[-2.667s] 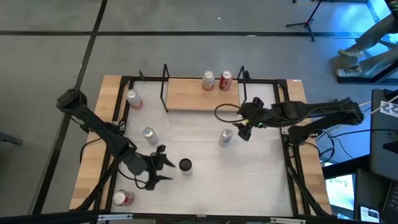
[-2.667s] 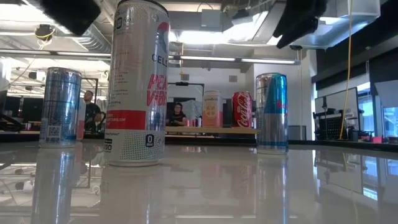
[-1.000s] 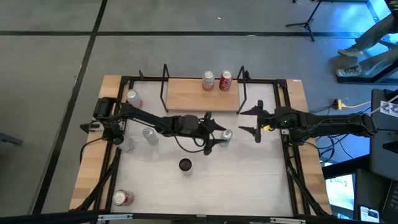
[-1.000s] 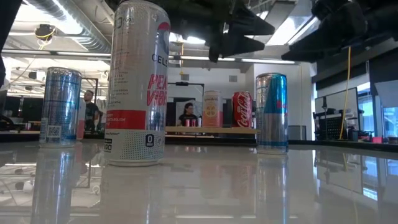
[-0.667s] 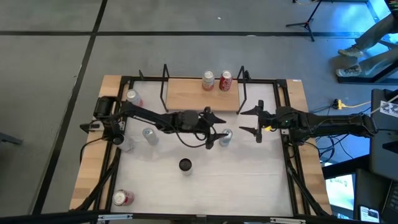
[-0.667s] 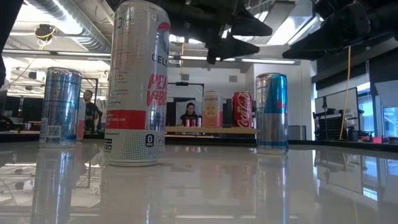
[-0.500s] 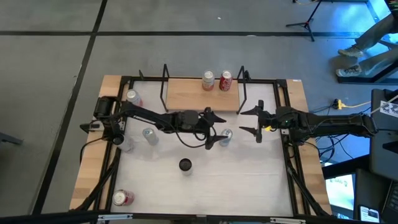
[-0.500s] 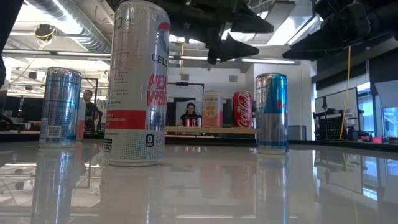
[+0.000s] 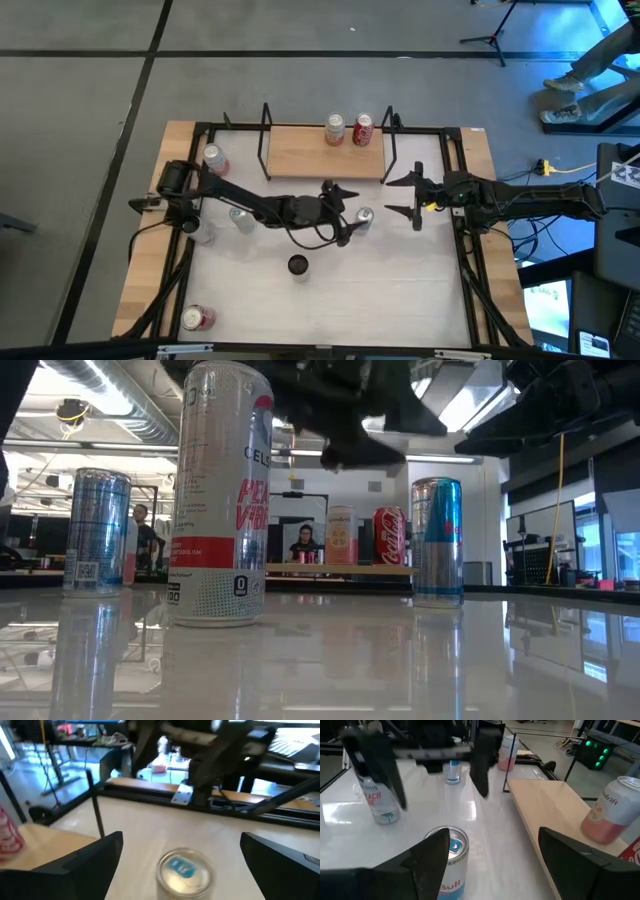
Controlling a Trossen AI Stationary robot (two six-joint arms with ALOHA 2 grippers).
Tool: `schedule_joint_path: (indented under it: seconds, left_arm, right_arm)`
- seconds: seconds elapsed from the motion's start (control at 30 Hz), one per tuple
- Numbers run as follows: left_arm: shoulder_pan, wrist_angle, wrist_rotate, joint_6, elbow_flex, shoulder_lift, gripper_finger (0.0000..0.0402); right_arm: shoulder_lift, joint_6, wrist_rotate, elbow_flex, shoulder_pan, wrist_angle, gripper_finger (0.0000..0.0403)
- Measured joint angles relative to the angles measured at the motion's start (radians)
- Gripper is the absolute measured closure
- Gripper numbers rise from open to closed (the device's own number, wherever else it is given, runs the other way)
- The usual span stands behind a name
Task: Place canned beverage on shelf
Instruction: Put the bottom blue soda can on the shelf
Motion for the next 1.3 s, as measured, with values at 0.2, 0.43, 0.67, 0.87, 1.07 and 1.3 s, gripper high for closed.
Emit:
schedule_joint_path:
  seconds: [0.2,0.43,0.67,0.87,1.07,1.3]
  left_arm:
    - [0.021,0.105,0.01,-0.054,0.0,0.087,0.0009]
    - [0.02,0.165,0.019,-0.074,0.0,0.136,0.001]
    - [0.023,0.189,0.025,-0.076,0.002,0.154,0.001]
    - [0.024,0.181,0.051,-0.068,0.053,0.227,0.001]
    - [0.024,0.167,0.017,-0.066,0.072,0.248,0.0018]
    - [0.026,0.143,0.108,-0.04,0.072,0.248,0.01]
  right_arm:
    - [0.0,-0.001,0.011,0.0,0.0,0.018,0.0102]
    - [0.0,-0.001,0.011,0.0,0.0,0.026,0.0102]
    - [0.0,-0.001,0.01,0.0,0.0,0.029,0.0102]
    - [0.001,-0.001,0.011,0.001,-0.001,0.033,0.0102]
    - [0.001,-0.001,0.01,0.001,-0.001,0.02,0.0102]
    - [0.004,0.001,0.01,0.001,-0.001,0.009,0.0102]
